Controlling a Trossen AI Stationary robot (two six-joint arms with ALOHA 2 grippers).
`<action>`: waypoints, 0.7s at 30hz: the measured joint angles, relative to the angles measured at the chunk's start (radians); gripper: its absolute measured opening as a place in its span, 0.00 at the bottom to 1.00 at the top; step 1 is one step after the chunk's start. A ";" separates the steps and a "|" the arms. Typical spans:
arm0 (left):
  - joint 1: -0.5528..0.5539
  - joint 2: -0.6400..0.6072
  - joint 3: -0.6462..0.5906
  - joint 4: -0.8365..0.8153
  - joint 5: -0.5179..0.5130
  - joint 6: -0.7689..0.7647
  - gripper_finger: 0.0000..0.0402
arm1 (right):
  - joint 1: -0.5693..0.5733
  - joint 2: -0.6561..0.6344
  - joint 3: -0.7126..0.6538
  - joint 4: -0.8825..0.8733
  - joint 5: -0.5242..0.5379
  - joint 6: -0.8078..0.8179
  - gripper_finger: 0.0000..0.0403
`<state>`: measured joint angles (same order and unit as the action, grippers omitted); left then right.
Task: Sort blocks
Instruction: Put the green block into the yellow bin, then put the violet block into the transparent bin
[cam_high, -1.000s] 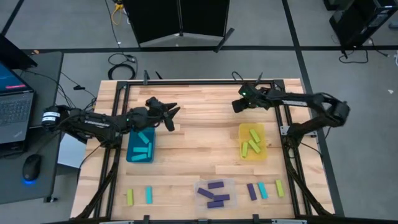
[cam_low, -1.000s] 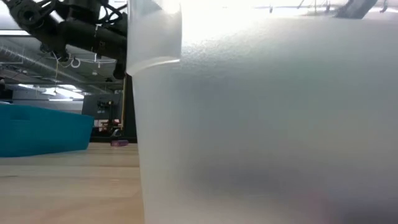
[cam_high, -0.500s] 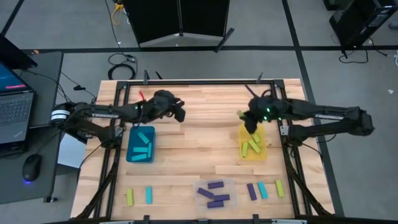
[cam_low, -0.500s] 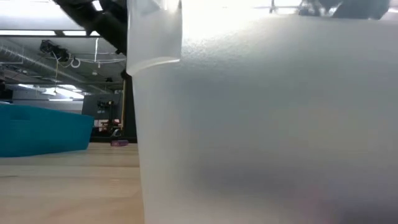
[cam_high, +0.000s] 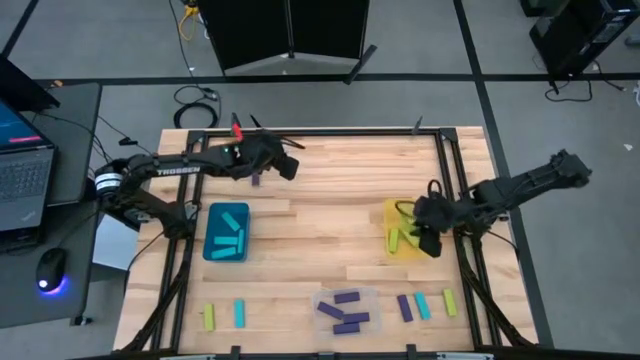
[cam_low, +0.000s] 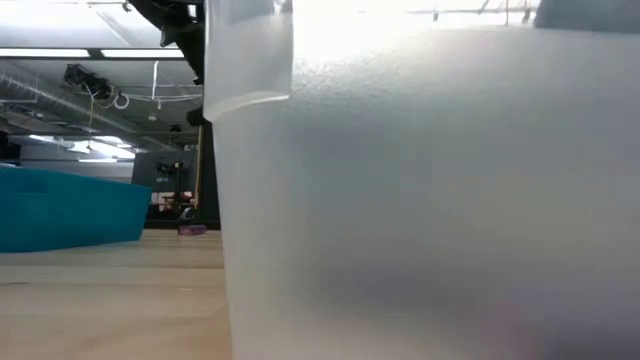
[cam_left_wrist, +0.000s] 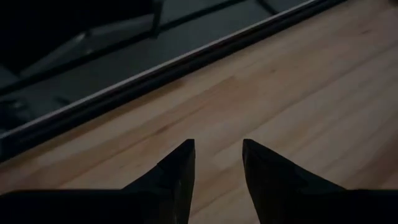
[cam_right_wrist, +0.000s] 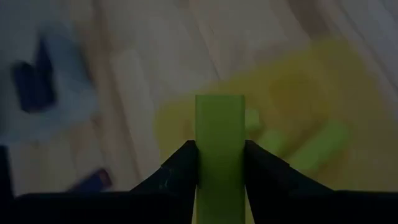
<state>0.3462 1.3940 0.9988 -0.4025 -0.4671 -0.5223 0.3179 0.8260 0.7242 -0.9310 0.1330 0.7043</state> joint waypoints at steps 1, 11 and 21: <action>0.011 0.000 0.009 -0.027 0.000 -0.006 0.36 | 0.033 0.000 0.000 -0.032 0.020 0.043 0.28; 0.142 0.035 0.023 -0.114 0.103 -0.032 0.36 | 0.180 0.025 -0.061 -0.023 0.273 0.246 0.42; 0.204 0.172 0.023 -0.165 0.216 -0.048 0.51 | 0.164 0.065 -0.164 0.063 0.308 0.288 0.56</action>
<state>0.5503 1.5663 1.0222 -0.5680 -0.2509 -0.5699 0.4814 0.8914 0.5606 -0.8683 0.4407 0.9925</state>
